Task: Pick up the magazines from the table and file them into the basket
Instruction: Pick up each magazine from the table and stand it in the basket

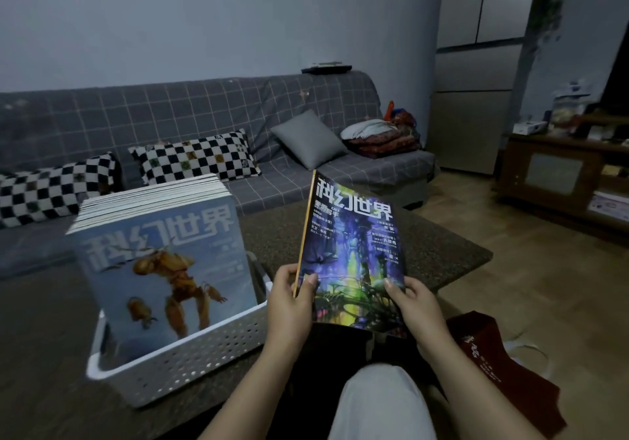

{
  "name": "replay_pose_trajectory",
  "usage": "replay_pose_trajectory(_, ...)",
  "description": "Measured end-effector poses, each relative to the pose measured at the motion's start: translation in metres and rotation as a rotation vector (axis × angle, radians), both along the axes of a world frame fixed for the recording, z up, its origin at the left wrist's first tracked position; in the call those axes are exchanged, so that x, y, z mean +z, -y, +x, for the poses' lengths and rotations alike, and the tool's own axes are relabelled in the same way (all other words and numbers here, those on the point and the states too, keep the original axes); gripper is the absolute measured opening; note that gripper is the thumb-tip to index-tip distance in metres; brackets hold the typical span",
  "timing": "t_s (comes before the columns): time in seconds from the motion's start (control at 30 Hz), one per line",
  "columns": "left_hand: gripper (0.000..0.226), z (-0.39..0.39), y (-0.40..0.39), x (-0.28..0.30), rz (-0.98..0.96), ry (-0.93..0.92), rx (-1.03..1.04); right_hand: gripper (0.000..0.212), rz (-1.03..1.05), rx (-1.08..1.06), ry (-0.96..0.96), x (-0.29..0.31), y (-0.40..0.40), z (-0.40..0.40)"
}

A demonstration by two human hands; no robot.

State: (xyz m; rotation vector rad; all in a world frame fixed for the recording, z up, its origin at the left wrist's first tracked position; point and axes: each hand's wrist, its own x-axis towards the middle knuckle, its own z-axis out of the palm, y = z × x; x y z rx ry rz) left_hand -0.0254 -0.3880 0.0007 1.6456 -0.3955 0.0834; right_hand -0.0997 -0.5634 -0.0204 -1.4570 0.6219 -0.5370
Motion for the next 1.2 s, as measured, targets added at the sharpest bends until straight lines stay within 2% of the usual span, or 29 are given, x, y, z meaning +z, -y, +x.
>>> replay_pose_trajectory(0.1, 0.006, -0.012, -0.037, 0.015, -0.016, 0.131, 0.049, 0.020, 0.016, 0.055, 0.111, 0.021, -0.027, 0.000)
replay_pose_trajectory(0.23, 0.008, -0.021, -0.084, 0.036, -0.035, 0.201, 0.124, 0.024, 0.030, 0.152, 0.211, 0.046, -0.065, 0.007)
replay_pose_trajectory(0.33, 0.008, -0.024, -0.117, 0.046, -0.075, 0.201, 0.161, 0.023, 0.017, 0.216, 0.276, 0.059, -0.094, 0.014)
replay_pose_trajectory(0.47, 0.022, -0.022, -0.157, 0.050, -0.152, 0.149, 0.204, 0.025, 0.002, 0.298, 0.331, 0.069, -0.131, 0.029)
replay_pose_trajectory(0.57, 0.023, -0.018, -0.180, 0.052, -0.191, 0.149, 0.253, 0.024, -0.039, 0.340, 0.345, 0.076, -0.152, 0.043)
replay_pose_trajectory(0.73, 0.033, 0.000, -0.208, 0.051, -0.095, 0.211, 0.377, 0.028, -0.184, 0.338, 0.369, 0.084, -0.181, 0.074)
replay_pose_trajectory(0.93, 0.028, 0.020, -0.213, 0.030, 0.138, 0.278, 0.673, 0.025, -0.262, 0.285, 0.347, 0.064, -0.193, 0.102)
replay_pose_trajectory(1.1, 0.043, 0.022, -0.209, 0.010, 0.206, 0.303, 0.754, 0.024, -0.324, 0.205, 0.316, 0.039, -0.187, 0.107)
replay_pose_trajectory(1.2, 0.049, 0.021, -0.210, 0.002, 0.221, 0.329, 0.772, 0.032, -0.419, 0.144, 0.287, 0.026, -0.187, 0.104)
